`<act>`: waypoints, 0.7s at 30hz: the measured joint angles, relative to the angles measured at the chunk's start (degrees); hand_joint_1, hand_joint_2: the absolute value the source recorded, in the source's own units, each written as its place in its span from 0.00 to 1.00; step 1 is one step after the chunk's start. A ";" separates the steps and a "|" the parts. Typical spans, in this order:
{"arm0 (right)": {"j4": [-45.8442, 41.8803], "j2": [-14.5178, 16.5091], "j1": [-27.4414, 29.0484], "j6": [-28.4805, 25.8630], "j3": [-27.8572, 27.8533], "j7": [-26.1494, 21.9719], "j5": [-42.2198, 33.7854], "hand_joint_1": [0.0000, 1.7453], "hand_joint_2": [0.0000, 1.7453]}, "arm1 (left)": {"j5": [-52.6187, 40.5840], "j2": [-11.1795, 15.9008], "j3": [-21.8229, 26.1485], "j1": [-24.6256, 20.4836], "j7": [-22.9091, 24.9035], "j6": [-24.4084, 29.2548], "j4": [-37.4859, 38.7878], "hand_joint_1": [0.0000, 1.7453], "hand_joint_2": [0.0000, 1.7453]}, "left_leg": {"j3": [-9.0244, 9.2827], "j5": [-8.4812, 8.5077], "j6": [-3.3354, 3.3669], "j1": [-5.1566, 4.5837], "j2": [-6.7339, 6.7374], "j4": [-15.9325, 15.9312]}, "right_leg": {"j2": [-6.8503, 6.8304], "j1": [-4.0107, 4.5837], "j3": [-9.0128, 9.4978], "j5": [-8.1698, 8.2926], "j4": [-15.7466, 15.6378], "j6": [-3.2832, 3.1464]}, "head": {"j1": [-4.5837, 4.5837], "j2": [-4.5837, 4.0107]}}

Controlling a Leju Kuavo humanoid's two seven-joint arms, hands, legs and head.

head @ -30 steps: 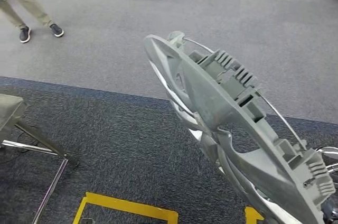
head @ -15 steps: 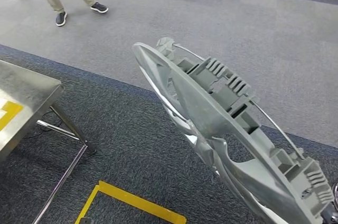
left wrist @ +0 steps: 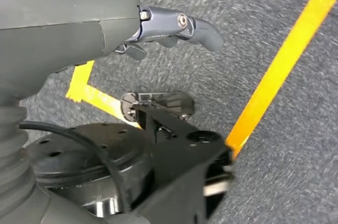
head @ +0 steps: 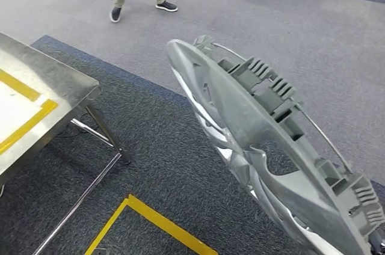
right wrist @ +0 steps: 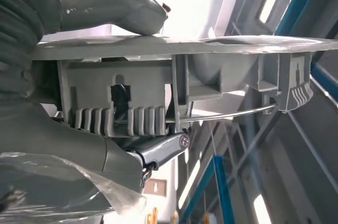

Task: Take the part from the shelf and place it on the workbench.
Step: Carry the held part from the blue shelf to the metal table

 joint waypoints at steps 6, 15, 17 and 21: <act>0.00 0.00 -0.01 0.03 0.02 -0.01 0.01 1.00 1.00 | 0.00 0.13 0.00 0.07 0.01 0.00 0.00 0.00 1.00 | 6.61 7.05 1.36 -0.83 4.28 -13.05 | -3.71 0.48 1.21 -1.20 0.16 0.69 | 0.02 0.00; -0.03 0.00 -0.11 0.02 0.07 0.00 0.01 1.00 1.00 | 0.00 0.18 0.00 -0.09 0.00 0.01 0.02 0.00 1.00 | 7.52 7.39 3.70 -0.51 0.55 -15.49 | 0.61 0.18 -5.58 -8.45 14.38 2.88 | 0.77 -0.01; -0.01 0.00 -0.07 0.02 0.08 0.04 0.01 1.00 1.00 | 0.00 0.11 0.00 -0.03 0.00 0.00 0.02 0.00 1.00 | 7.61 7.33 3.68 -0.45 -0.87 -15.41 | 0.95 0.06 -7.12 -7.25 15.81 3.16 | 0.78 -0.01; -0.02 0.00 -0.06 0.03 0.08 0.02 0.02 1.00 1.00 | 0.00 0.05 0.00 -0.10 0.00 0.00 0.02 0.00 1.00 | 7.39 6.90 2.77 -0.28 -3.62 -14.56 | 3.94 -0.55 -1.89 -0.29 2.91 3.09 | 0.95 0.00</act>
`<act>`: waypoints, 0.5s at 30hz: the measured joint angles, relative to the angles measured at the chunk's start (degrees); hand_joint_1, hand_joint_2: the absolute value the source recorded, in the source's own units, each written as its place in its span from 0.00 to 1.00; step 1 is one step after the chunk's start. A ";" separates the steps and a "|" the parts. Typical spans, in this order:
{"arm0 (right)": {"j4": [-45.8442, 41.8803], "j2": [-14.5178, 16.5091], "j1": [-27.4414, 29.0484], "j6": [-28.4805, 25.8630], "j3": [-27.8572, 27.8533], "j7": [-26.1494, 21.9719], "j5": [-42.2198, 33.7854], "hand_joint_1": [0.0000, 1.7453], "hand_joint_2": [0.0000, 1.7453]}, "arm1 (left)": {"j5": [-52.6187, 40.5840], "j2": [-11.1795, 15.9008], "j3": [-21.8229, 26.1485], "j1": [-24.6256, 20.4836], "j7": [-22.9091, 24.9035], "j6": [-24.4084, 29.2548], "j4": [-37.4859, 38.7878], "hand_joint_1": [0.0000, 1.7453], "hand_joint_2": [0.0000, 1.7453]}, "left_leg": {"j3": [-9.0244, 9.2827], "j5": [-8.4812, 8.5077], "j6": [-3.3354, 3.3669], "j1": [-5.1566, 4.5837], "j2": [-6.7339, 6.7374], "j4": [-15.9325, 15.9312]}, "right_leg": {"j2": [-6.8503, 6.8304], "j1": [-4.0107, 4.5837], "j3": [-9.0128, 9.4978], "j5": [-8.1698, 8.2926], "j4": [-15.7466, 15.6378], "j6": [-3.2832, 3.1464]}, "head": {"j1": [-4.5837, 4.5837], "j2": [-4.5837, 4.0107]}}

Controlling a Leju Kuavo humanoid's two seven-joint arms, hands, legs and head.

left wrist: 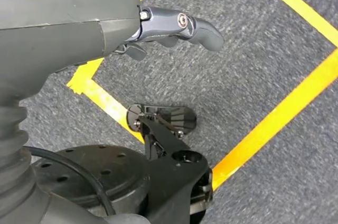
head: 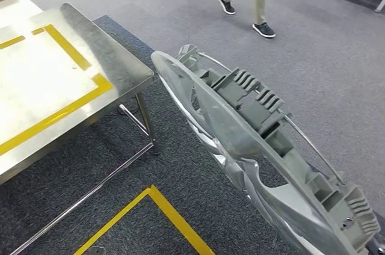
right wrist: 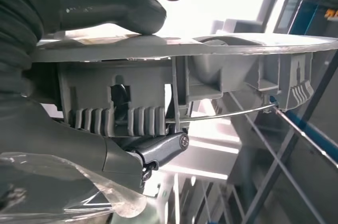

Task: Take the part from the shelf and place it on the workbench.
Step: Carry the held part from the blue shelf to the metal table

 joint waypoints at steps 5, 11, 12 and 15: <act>-0.02 0.00 -0.06 0.01 -0.02 0.01 0.02 1.00 1.00 | 0.00 0.07 0.00 0.37 0.00 0.00 0.00 0.00 1.00 | -1.13 -0.42 -1.70 0.25 -1.05 1.06 | -0.99 0.07 1.36 0.13 -2.19 -1.87 | -0.14 -0.01; -0.02 0.00 -0.02 -0.04 -0.09 -0.02 -0.01 1.00 1.00 | 0.00 0.04 0.00 0.28 0.00 0.00 0.00 0.00 1.00 | -7.62 -6.17 -2.73 0.57 3.72 15.26 | -5.30 0.32 2.20 -0.27 -2.60 -2.92 | -0.77 -0.02; -0.02 0.00 -0.02 -0.03 -0.09 -0.01 -0.01 1.00 1.00 | 0.00 0.05 0.00 0.34 0.00 0.00 0.00 0.00 1.00 | -6.67 -4.62 -2.70 0.58 3.95 13.36 | -5.88 0.33 2.40 -0.42 -2.59 -2.86 | -0.79 -0.02; -0.02 0.00 0.01 -0.01 -0.08 -0.02 0.00 1.00 1.00 | 0.00 0.10 0.00 0.20 0.00 0.00 0.00 0.00 1.00 | -1.37 -0.14 -1.89 -0.04 7.33 2.76 | -7.51 0.59 3.04 -1.11 -2.55 -2.16 | -0.79 -0.01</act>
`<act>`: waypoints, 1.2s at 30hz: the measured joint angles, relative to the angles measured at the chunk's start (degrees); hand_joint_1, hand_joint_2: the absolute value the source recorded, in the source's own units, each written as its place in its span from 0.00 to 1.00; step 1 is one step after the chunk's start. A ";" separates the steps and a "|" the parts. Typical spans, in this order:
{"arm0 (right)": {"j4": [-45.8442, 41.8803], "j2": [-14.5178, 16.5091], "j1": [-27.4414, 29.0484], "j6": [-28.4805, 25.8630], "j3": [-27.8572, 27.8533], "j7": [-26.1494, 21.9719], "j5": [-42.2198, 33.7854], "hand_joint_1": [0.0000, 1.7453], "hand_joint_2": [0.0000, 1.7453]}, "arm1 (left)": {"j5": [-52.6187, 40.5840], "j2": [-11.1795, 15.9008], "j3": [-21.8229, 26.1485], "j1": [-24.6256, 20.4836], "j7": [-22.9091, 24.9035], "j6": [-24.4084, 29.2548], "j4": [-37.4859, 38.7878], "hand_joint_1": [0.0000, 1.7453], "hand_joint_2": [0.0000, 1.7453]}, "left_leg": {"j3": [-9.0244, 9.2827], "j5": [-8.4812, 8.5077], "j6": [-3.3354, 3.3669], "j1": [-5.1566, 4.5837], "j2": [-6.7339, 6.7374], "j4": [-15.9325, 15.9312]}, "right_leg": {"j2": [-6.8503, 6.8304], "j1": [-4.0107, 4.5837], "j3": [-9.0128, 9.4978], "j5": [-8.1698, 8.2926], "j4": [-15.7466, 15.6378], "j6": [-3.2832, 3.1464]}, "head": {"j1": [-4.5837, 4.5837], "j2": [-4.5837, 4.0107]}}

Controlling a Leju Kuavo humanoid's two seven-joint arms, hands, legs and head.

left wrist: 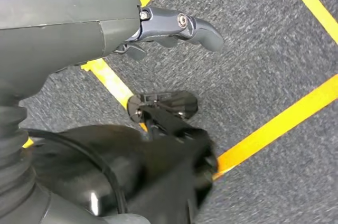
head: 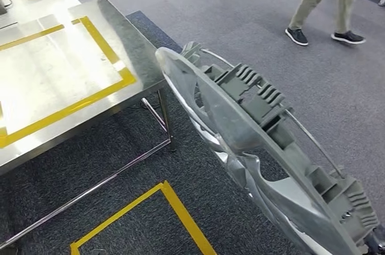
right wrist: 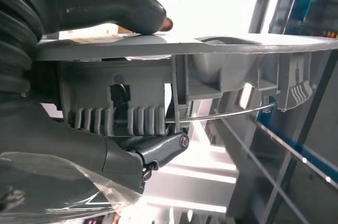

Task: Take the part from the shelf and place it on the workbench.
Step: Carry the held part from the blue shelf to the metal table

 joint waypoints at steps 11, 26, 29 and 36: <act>0.00 0.00 -0.07 0.01 0.08 0.02 -0.01 1.00 1.00 | 0.00 -0.09 0.00 -0.17 0.00 0.00 0.00 0.00 1.00 | 1.05 0.42 2.56 0.06 -4.27 -3.10 | 4.46 -0.24 -8.48 -7.07 16.52 2.26 | 0.75 -0.01; -0.01 0.00 -0.01 -0.03 0.00 0.00 -0.02 1.00 1.00 | 0.00 -0.07 0.00 0.00 0.00 0.00 0.00 0.00 1.00 | -7.15 -7.14 -1.12 0.66 -3.61 13.90 | 2.57 -0.32 -1.45 1.05 0.32 -0.89 | -0.25 0.00; 0.00 0.00 -0.02 0.00 0.00 0.01 -0.01 1.00 1.00 | 0.00 -0.03 0.00 0.17 0.00 0.00 0.00 0.00 1.00 | -3.72 -2.62 -0.86 0.64 -2.57 7.50 | 0.78 -0.26 -0.90 0.65 0.33 -0.67 | -0.27 -0.01; -0.01 0.00 -0.17 0.02 0.04 0.01 0.02 1.00 1.00 | 0.00 -0.02 0.00 0.08 0.00 0.00 0.01 0.00 1.00 | 0.89 -0.06 1.29 -0.16 -0.51 -2.76 | -1.20 0.15 -0.14 -0.95 0.73 1.45 | -0.13 -0.01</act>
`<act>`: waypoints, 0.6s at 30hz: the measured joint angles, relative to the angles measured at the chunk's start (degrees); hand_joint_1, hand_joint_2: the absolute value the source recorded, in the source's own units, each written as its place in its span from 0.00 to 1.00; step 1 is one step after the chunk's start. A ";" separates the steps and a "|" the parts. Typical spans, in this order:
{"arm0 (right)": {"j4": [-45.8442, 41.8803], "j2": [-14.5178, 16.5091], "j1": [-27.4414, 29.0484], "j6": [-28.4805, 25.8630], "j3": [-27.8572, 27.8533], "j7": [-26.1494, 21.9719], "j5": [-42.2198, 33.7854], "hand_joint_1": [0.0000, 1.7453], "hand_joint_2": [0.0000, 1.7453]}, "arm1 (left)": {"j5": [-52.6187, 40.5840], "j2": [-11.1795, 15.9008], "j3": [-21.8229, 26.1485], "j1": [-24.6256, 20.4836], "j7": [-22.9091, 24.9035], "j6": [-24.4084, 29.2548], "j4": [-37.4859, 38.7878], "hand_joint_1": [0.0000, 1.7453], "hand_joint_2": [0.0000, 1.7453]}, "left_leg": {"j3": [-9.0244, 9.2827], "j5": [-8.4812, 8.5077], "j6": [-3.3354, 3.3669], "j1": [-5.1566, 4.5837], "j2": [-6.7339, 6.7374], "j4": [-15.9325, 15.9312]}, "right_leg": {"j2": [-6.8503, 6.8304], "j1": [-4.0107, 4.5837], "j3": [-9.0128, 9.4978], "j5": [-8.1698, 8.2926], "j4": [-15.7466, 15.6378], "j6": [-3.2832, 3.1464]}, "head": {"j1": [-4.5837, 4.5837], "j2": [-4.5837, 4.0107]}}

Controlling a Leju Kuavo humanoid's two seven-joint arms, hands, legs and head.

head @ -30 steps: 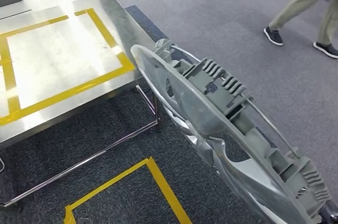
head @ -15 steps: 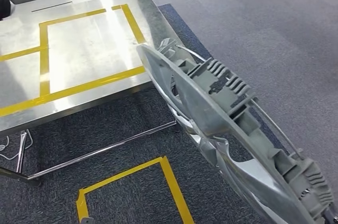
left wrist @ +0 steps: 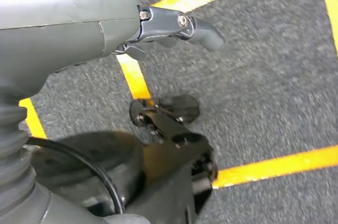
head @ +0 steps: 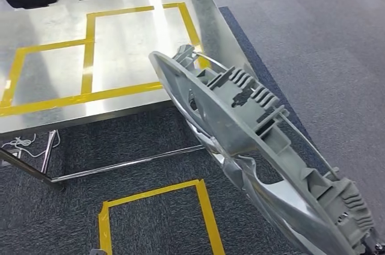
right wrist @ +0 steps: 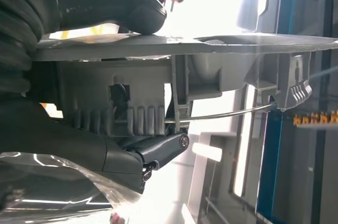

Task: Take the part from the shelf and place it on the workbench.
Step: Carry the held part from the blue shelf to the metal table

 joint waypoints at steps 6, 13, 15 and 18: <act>0.02 0.00 0.13 -0.02 0.04 0.02 -0.03 1.00 1.00 | 0.00 -0.10 0.00 -0.24 0.00 0.00 0.02 0.00 1.00 | 0.17 0.27 0.98 0.21 -4.13 -0.29 | 5.62 -0.22 -8.20 -5.79 15.24 0.52 | 0.74 0.02; 0.00 0.00 0.17 0.01 0.04 0.02 -0.01 1.00 1.00 | 0.00 -0.15 0.00 -0.16 0.00 0.00 0.02 0.00 1.00 | -0.46 0.34 -0.46 0.42 -9.03 0.25 | 9.74 -0.45 -2.05 1.86 0.26 -0.57 | 0.69 0.02; -0.01 0.00 0.09 0.01 0.02 0.02 -0.01 1.00 1.00 | 0.00 -0.08 0.00 0.10 0.00 0.00 0.02 0.00 1.00 | -0.78 0.16 -1.10 0.52 -9.12 0.55 | 8.48 -0.53 -1.78 2.10 -0.07 -1.32 | 0.56 0.02; -0.02 0.00 0.13 -0.02 -0.01 -0.01 -0.03 1.00 1.00 | 0.00 -0.02 0.00 -0.04 0.00 0.00 0.02 0.00 1.00 | -3.95 -3.81 -1.92 0.40 -4.84 7.56 | 5.92 -0.61 -1.16 2.14 -0.67 -2.20 | -0.09 0.01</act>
